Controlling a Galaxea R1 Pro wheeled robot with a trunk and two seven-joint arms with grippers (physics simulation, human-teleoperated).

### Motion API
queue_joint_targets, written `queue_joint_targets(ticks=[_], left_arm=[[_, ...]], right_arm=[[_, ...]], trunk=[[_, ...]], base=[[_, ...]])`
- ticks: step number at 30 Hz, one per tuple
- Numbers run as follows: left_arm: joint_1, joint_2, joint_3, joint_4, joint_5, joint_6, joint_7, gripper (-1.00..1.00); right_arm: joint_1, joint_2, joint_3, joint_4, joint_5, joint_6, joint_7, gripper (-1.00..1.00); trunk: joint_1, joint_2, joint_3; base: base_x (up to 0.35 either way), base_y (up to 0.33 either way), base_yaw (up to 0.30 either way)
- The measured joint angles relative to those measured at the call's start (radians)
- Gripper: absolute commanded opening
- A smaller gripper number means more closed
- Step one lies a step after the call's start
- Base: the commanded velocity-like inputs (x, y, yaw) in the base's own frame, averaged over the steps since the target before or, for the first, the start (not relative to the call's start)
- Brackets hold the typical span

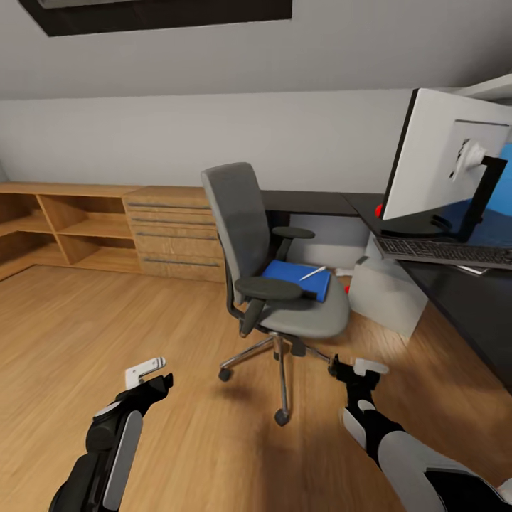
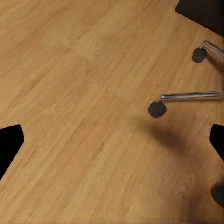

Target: In the bedroom, organize the workspace by keeping the computer under the desk, ensuring the monitor is on the desk, placing the keyboard on the desk next to the monitor, placing the mouse on the desk next to the keyboard, moving the folder from the swivel chair onto the desk next to the mouse, stacking the notebook on top of the folder with the pen on top of the notebook, and positioning the swivel chair next to the desk.

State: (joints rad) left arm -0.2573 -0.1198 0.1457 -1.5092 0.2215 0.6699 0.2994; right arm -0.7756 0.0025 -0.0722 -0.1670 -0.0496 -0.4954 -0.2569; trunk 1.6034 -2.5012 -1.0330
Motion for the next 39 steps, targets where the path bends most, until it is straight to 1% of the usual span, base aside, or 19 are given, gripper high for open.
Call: queue_joint_targets(ticks=[2, 4, 5, 7, 10, 14, 17, 20, 21, 22, 24, 25, 27, 28, 29, 30, 31, 34, 39], left_arm=[[0.0, 0.0, 0.002, 0.0, 0.0, 0.0, 0.0, 1.0], [0.0, 0.0, 0.003, 0.0, 0.001, 0.0, 0.0, 1.0], [0.0, 0.001, 0.003, 0.0, 0.001, 0.0, 0.0, 1.0], [0.0, 0.001, 0.004, -0.001, 0.001, -0.001, 0.0, 1.0], [0.0, 0.001, 0.004, -0.002, 0.001, -0.001, 0.0, 1.0], [0.0, 0.001, 0.005, -0.002, 0.001, -0.001, 0.0, 1.0], [0.0, 0.001, 0.005, -0.002, 0.001, -0.001, 0.0, 1.0], [0.0, 0.001, 0.009, -0.021, 0.0, 0.0, 0.0, 1.0], [0.0, 0.004, 0.015, -0.024, 0.0, 0.0, 0.0, 1.0], [0.0, 0.008, 0.024, -0.025, 0.0, 0.0, 0.0, 1.0], [0.0, 0.016, 0.037, -0.027, 0.003, 0.0, 0.0, 1.0], [0.0, 0.017, 0.04, -0.028, 0.003, 0.0, 0.0, 1.0], [0.0, 0.019, 0.043, -0.028, 0.003, 0.0, 0.0, 1.0], [0.0, 0.019, 0.043, -0.028, 0.003, 0.0, 0.0, 1.0], [0.0, 0.02, 0.044, -0.028, 0.003, 0.0, 0.0, 1.0], [0.0, 0.02, 0.044, -0.028, 0.003, 0.0, 0.0, 1.0], [0.0, 0.019, 0.045, -0.027, 0.003, 0.0, 0.0, 1.0], [0.0, 0.019, 0.045, -0.027, 0.003, 0.0, 0.0, 1.0], [0.0, 0.019, 0.045, -0.027, 0.004, 0.0, 0.0, 1.0]], right_arm=[[0.0, -0.01, 0.0, 0.0, -0.069, -0.001, 0.003, 1.0], [0.0, -0.014, 0.003, 0.0, -0.129, -0.003, 0.005, 1.0], [0.0, -0.014, 0.003, 0.0, -0.141, -0.003, 0.006, 1.0], [0.0, -0.012, 0.004, 0.001, -0.195, -0.005, 0.008, 1.0], [-0.001, -0.004, 0.005, 0.0, -0.216, -0.006, 0.008, 1.0], [-0.001, 0.008, 0.004, -0.001, -0.227, -0.005, 0.008, 1.0], [-0.001, 0.011, 0.003, -0.003, -0.234, -0.004, 0.005, 1.0], [-0.002, 0.012, 0.003, -0.061, -0.246, -0.002, 0.004, 1.0], [-0.002, 0.014, 0.001, -0.077, -0.259, -0.002, 0.005, 1.0], [-0.002, 0.016, -0.002, -0.091, -0.281, 0.0, 0.006, 1.0], [-0.002, 0.019, -0.012, -0.132, -0.39, 0.008, 0.008, 1.0], [-0.002, 0.019, -0.016, -0.15, -0.457, 0.016, 0.009, 1.0], [-0.002, 0.018, -0.019, -0.165, -0.607, 0.045, 0.023, 1.0], [-0.002, 0.018, -0.018, -0.165, -0.64, 0.051, 0.031, 1.0], [-0.002, 0.017, -0.017, -0.164, -0.69, 0.06, 0.051, 1.0], [-0.002, 0.017, -0.016, -0.162, -0.722, 0.065, 0.076, 1.0], [-0.002, 0.017, -0.016, -0.161, -0.763, 0.07, 0.132, 1.0], [-0.002, 0.014, -0.017, -0.162, -0.776, 0.072, 0.153, 1.0], [-0.001, -0.001, -0.02, -0.164, -0.775, 0.072, 0.159, 1.0]], trunk=[[0.0, 0.0, 0.0], [0.0, 0.0, 0.0], [0.0, 0.0, 0.0], [0.0, 0.0, 0.0], [0.0, 0.0, 0.0], [0.0, 0.0, 0.0], [0.0, 0.0, 0.0], [0.0, 0.0, 0.0], [0.0, 0.0, 0.0], [0.0, 0.0, 0.0], [0.0, 0.0, 0.0], [0.0, 0.0, 0.0], [0.0, 0.0, 0.0], [0.0, 0.0, 0.0], [0.0, 0.0, 0.0], [0.0, 0.0, 0.0], [0.0, 0.0, 0.0], [0.0, 0.0, 0.0], [-0.001, 0.0, 0.0]], base=[[0.0, 0.0, -0.297], [0.0, 0.0, -0.297], [0.0, 0.0, -0.285], [0.0, 0.0, -0.144], [0.0, 0.0, -0.064], [0.0, 0.0, -0.02], [0.0, 0.0, -0.005], [0.0, 0.0, 0.0], [0.0, 0.0, 0.0], [0.0, 0.0, 0.0], [0.0, 0.0, 0.0], [0.0, 0.0, 0.0], [0.0, 0.0, 0.0], [0.0, 0.0, 0.0], [0.0, 0.0, 0.0], [0.0, 0.0, 0.0], [0.0, 0.0, 0.0], [0.064, 0.0, 0.0], [0.262, 0.0, 0.0]])
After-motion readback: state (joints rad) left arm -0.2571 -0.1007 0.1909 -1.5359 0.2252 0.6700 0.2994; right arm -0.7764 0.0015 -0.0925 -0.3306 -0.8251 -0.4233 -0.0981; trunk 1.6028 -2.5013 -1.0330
